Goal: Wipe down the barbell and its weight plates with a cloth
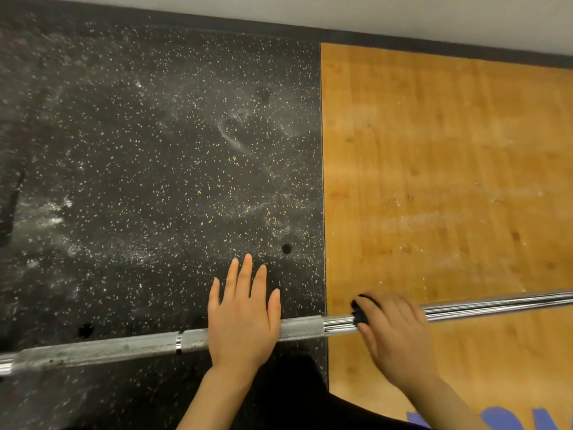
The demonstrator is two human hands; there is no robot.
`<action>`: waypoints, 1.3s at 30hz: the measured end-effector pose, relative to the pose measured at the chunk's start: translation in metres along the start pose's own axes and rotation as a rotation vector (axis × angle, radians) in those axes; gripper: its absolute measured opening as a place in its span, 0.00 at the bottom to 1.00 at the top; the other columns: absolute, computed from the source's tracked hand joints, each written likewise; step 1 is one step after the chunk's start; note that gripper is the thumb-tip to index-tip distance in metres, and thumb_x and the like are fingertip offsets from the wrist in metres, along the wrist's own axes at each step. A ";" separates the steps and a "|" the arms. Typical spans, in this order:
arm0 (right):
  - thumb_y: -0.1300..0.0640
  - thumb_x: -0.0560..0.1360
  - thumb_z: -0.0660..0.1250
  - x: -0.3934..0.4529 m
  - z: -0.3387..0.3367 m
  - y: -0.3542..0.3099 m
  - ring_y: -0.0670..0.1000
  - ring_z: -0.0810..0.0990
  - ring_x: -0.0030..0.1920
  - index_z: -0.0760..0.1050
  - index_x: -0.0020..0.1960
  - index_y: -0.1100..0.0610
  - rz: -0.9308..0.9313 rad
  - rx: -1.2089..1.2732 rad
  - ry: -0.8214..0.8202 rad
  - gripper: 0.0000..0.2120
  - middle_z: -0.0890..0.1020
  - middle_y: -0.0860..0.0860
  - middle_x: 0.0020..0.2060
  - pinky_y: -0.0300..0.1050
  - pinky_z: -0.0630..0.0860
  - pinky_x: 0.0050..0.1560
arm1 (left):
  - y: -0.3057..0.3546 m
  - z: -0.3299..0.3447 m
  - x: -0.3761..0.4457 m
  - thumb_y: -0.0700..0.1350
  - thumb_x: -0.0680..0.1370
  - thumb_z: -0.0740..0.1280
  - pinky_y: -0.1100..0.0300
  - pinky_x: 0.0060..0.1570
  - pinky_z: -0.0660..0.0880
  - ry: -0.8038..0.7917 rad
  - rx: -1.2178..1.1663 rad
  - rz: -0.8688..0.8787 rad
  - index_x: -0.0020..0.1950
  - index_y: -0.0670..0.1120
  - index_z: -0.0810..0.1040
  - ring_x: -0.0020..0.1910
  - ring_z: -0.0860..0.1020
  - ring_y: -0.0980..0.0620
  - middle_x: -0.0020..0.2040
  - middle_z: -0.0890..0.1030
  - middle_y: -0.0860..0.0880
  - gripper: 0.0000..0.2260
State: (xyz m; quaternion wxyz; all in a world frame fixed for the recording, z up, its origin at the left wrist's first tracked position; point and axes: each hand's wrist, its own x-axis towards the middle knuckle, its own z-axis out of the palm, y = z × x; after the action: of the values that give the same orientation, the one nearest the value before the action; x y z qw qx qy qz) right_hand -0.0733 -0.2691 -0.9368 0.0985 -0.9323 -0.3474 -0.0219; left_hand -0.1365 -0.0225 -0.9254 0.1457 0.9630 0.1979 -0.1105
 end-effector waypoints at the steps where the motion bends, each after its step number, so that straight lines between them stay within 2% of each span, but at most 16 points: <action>1: 0.45 0.83 0.50 -0.005 -0.001 0.013 0.56 0.75 0.53 0.72 0.60 0.55 0.015 -0.008 0.032 0.18 0.79 0.54 0.55 0.54 0.67 0.57 | 0.000 -0.001 0.003 0.56 0.80 0.47 0.40 0.69 0.65 0.005 0.002 0.004 0.69 0.45 0.74 0.74 0.65 0.44 0.73 0.69 0.44 0.27; 5: 0.46 0.83 0.51 -0.005 0.004 0.037 0.58 0.74 0.55 0.71 0.62 0.56 0.015 -0.021 0.095 0.18 0.75 0.55 0.59 0.56 0.66 0.58 | 0.000 -0.006 0.018 0.56 0.81 0.45 0.41 0.71 0.63 0.000 0.013 0.035 0.71 0.46 0.72 0.75 0.62 0.46 0.75 0.67 0.46 0.28; 9: 0.46 0.83 0.50 0.018 0.007 0.039 0.57 0.73 0.54 0.71 0.61 0.56 0.017 -0.053 0.104 0.18 0.76 0.55 0.57 0.55 0.67 0.57 | 0.002 -0.011 0.040 0.58 0.82 0.40 0.44 0.75 0.53 0.005 0.018 0.069 0.74 0.47 0.68 0.77 0.57 0.48 0.77 0.63 0.47 0.30; 13: 0.45 0.82 0.50 0.040 0.001 0.042 0.57 0.74 0.53 0.70 0.61 0.55 0.034 -0.104 0.050 0.18 0.79 0.55 0.55 0.53 0.67 0.56 | 0.041 -0.018 0.052 0.56 0.83 0.45 0.46 0.74 0.51 0.093 -0.125 0.147 0.71 0.45 0.72 0.76 0.61 0.47 0.74 0.67 0.46 0.26; 16: 0.46 0.80 0.56 0.057 -0.004 0.038 0.57 0.71 0.54 0.70 0.61 0.57 0.078 -0.129 0.075 0.17 0.79 0.57 0.53 0.54 0.66 0.60 | 0.079 -0.014 0.048 0.55 0.82 0.45 0.45 0.74 0.50 0.064 -0.167 0.270 0.71 0.45 0.71 0.76 0.60 0.47 0.75 0.67 0.46 0.26; 19: 0.47 0.81 0.54 0.061 -0.011 0.034 0.58 0.71 0.54 0.71 0.61 0.60 0.211 -0.127 0.169 0.19 0.78 0.60 0.52 0.56 0.68 0.60 | 0.107 -0.009 0.047 0.56 0.83 0.44 0.46 0.75 0.41 -0.013 -0.189 0.292 0.76 0.48 0.63 0.79 0.50 0.49 0.78 0.59 0.48 0.25; 22: 0.49 0.80 0.57 0.046 -0.028 0.041 0.61 0.73 0.53 0.75 0.61 0.63 0.392 -0.141 0.204 0.20 0.77 0.60 0.54 0.53 0.69 0.57 | 0.125 -0.003 0.044 0.57 0.83 0.43 0.47 0.73 0.34 -0.039 -0.195 0.351 0.79 0.49 0.56 0.79 0.44 0.50 0.80 0.52 0.48 0.26; 27: 0.50 0.79 0.56 0.023 -0.065 0.057 0.65 0.75 0.49 0.76 0.59 0.66 0.566 -0.249 0.183 0.22 0.77 0.63 0.53 0.59 0.72 0.51 | 0.110 0.012 0.054 0.58 0.83 0.40 0.49 0.74 0.34 -0.047 -0.117 0.466 0.80 0.50 0.47 0.78 0.38 0.50 0.80 0.44 0.50 0.26; 30: 0.51 0.79 0.57 0.020 -0.076 0.062 0.66 0.75 0.49 0.76 0.58 0.66 0.593 -0.312 0.184 0.21 0.77 0.63 0.52 0.60 0.74 0.49 | 0.106 0.015 0.062 0.57 0.83 0.40 0.51 0.75 0.37 -0.015 -0.124 0.483 0.80 0.50 0.48 0.78 0.42 0.51 0.80 0.48 0.51 0.26; 32: 0.52 0.80 0.61 0.021 -0.081 0.066 0.66 0.76 0.49 0.76 0.59 0.66 0.560 -0.340 0.177 0.18 0.77 0.63 0.52 0.60 0.74 0.49 | 0.112 0.014 0.066 0.57 0.82 0.40 0.52 0.76 0.40 0.006 -0.168 0.444 0.79 0.50 0.53 0.79 0.46 0.51 0.79 0.53 0.52 0.26; 34: 0.54 0.80 0.62 0.023 -0.085 0.072 0.66 0.75 0.50 0.76 0.59 0.66 0.516 -0.340 0.165 0.16 0.77 0.63 0.53 0.60 0.74 0.49 | 0.116 0.016 0.069 0.56 0.83 0.44 0.52 0.76 0.45 0.028 -0.198 0.406 0.78 0.50 0.59 0.78 0.52 0.51 0.78 0.60 0.52 0.25; 37: 0.52 0.78 0.60 0.023 -0.090 0.085 0.66 0.75 0.51 0.76 0.61 0.64 0.418 -0.322 0.133 0.18 0.77 0.61 0.54 0.60 0.74 0.50 | 0.117 0.019 0.074 0.53 0.83 0.52 0.51 0.74 0.52 0.084 -0.214 0.394 0.74 0.49 0.68 0.75 0.63 0.51 0.73 0.70 0.51 0.21; 39: 0.51 0.78 0.59 0.024 -0.091 0.093 0.65 0.76 0.51 0.76 0.62 0.63 0.375 -0.324 0.112 0.20 0.77 0.61 0.54 0.60 0.75 0.48 | 0.119 0.020 0.077 0.52 0.83 0.54 0.50 0.73 0.55 0.119 -0.191 0.400 0.72 0.48 0.72 0.73 0.67 0.50 0.70 0.74 0.50 0.20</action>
State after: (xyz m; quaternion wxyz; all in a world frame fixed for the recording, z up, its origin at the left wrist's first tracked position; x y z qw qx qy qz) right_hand 0.0084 -0.3406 -0.8609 -0.0305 -0.9814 -0.1543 -0.1102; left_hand -0.0217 -0.1063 -0.9364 0.2433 0.9697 0.0209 -0.0033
